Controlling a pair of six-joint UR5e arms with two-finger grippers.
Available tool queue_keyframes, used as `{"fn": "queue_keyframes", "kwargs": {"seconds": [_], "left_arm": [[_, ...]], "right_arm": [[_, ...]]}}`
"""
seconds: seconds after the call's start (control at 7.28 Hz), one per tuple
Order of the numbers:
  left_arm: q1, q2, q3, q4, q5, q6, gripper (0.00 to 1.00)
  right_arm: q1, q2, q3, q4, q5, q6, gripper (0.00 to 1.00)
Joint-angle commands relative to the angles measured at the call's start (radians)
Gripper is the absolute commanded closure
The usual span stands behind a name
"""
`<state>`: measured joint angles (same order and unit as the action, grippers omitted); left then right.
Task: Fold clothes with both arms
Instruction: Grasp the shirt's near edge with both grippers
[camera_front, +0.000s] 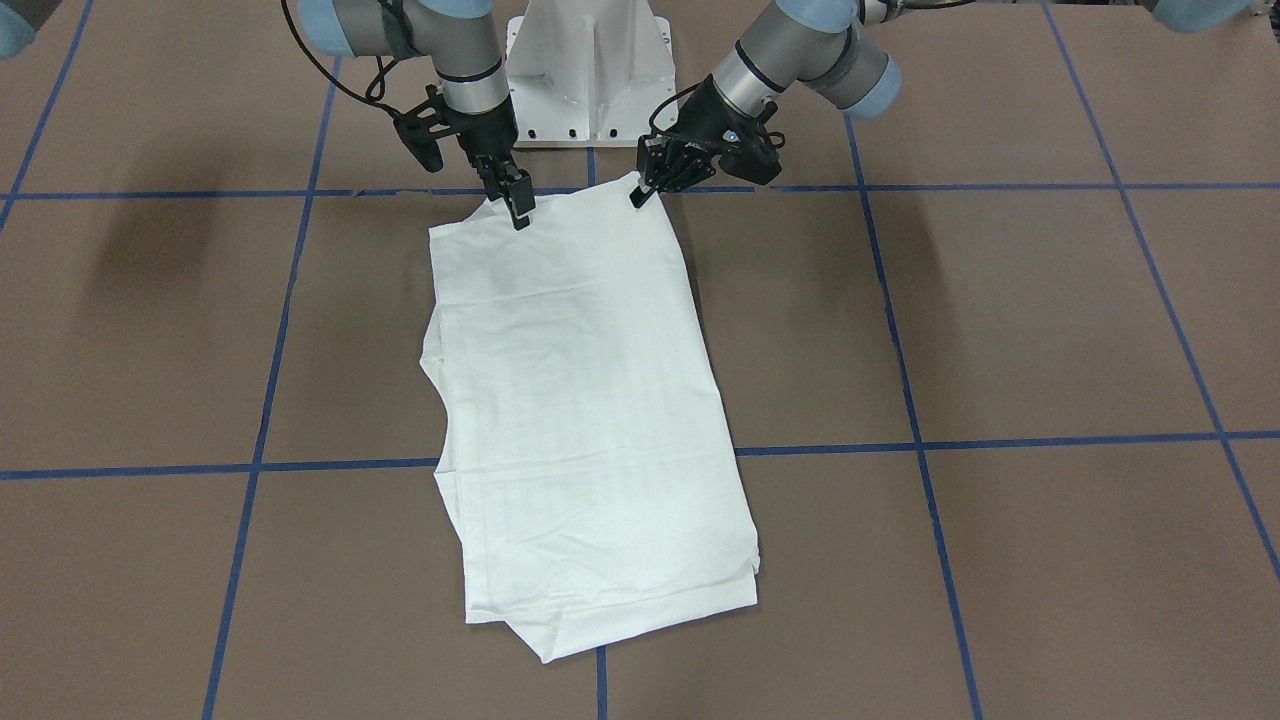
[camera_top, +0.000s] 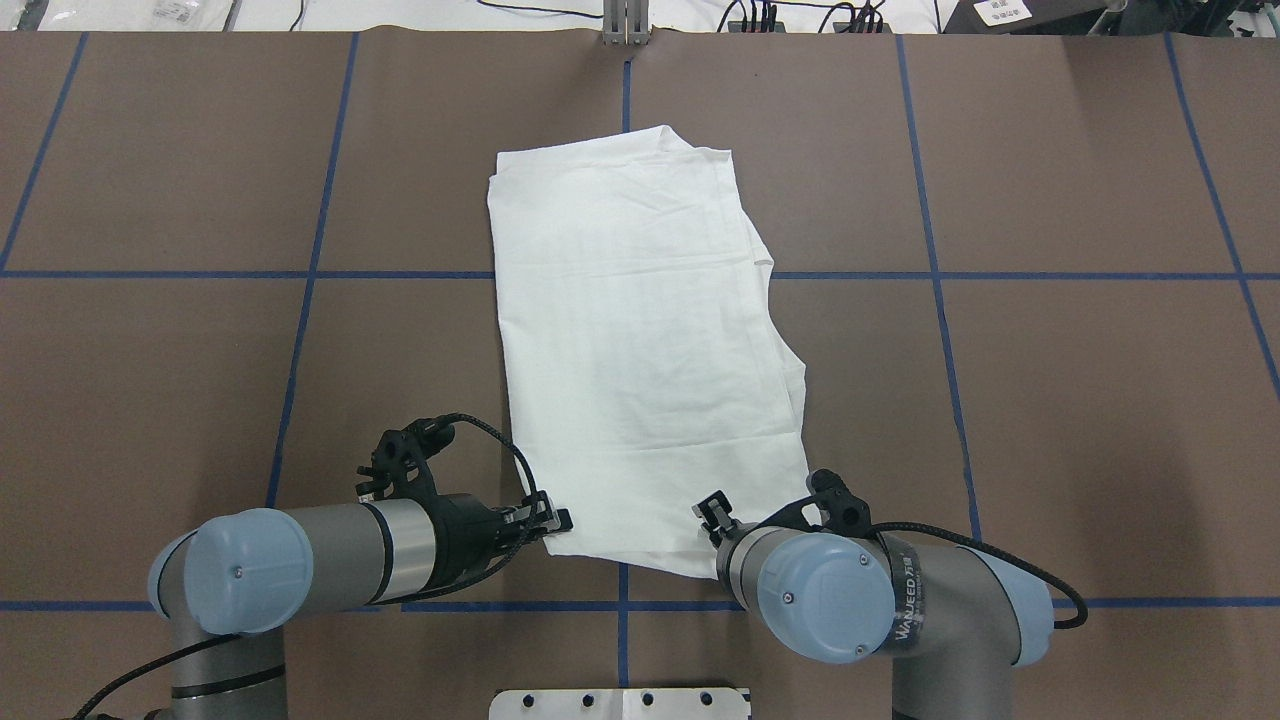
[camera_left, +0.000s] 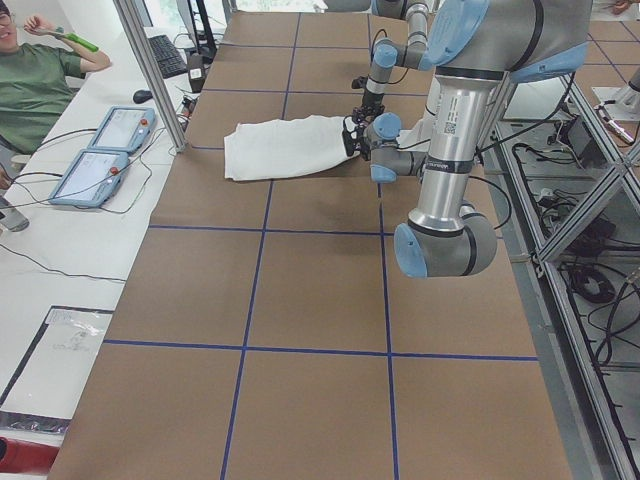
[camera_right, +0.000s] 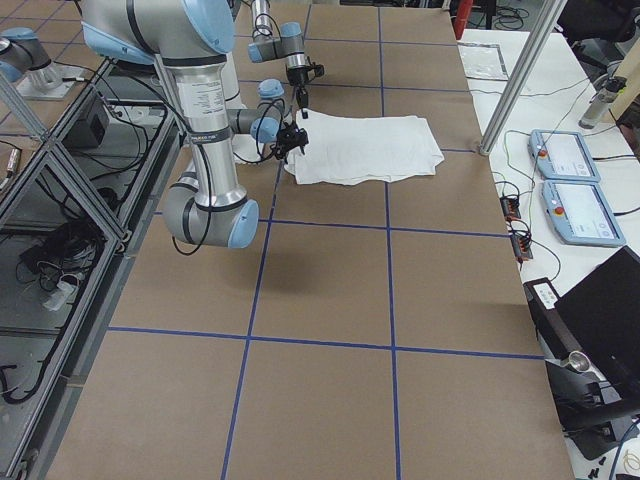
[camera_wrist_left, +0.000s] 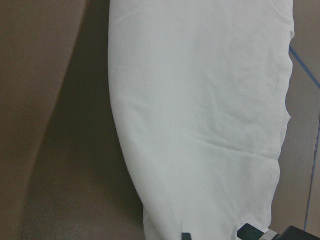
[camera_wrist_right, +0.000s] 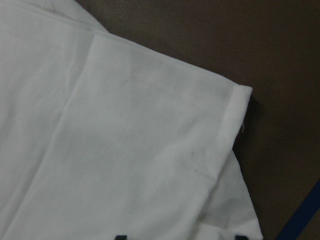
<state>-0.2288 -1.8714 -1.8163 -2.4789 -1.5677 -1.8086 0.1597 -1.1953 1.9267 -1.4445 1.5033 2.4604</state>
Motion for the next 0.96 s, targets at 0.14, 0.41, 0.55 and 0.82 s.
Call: {"fn": "queue_keyframes", "kwargs": {"seconds": [0.14,0.41,0.55,0.82], "left_arm": [[0.000,0.000,0.000,0.000,0.000,0.000,1.00],[0.000,0.000,0.000,0.000,0.000,0.000,1.00],[0.000,0.000,0.000,0.000,0.000,0.000,1.00],[0.000,0.000,0.000,0.000,0.000,0.000,1.00]], "right_arm": [[-0.012,-0.001,-0.006,-0.005,0.000,0.000,0.21],[-0.017,-0.007,-0.009,-0.005,-0.002,0.000,0.20],[-0.017,-0.006,-0.009,-0.005,-0.002,-0.001,0.19],[-0.017,-0.006,-0.014,-0.004,-0.003,0.000,0.20]]}}
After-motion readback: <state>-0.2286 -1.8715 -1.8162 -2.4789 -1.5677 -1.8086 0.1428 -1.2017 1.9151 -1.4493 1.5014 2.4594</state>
